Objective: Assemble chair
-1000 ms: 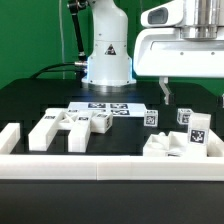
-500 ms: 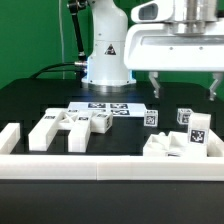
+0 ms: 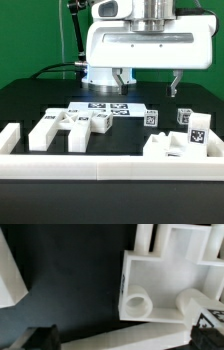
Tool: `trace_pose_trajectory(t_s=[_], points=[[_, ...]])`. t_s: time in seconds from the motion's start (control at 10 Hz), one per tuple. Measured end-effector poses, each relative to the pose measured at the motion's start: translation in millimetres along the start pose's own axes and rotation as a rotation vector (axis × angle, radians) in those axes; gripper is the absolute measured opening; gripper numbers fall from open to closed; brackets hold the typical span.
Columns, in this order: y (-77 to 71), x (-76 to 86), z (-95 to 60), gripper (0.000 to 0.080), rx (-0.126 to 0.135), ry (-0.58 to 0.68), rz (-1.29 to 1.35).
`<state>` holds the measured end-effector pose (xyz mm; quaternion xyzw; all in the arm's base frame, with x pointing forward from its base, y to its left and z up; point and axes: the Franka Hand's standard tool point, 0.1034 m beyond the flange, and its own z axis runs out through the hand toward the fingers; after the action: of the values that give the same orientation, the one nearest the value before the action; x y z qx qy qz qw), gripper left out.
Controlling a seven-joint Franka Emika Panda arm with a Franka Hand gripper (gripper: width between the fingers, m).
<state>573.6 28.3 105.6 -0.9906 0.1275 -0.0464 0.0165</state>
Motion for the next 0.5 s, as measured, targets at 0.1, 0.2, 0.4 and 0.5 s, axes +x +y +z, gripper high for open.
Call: trace_pose_trajectory(t_s=[0.1,0.2,0.4,0.5], points=[[1.0,0.4,-0.1,0.0649,0.003,0.0,0.004],[11.5,3.4,-0.6,0.0649,0.03,0.0,0.042],[51.8,-19.7,7.0,0.0649,0.022,-0.014,0.057],[69.9,-31.3,10.7,0.0649,0.015,-0.031,0.064]])
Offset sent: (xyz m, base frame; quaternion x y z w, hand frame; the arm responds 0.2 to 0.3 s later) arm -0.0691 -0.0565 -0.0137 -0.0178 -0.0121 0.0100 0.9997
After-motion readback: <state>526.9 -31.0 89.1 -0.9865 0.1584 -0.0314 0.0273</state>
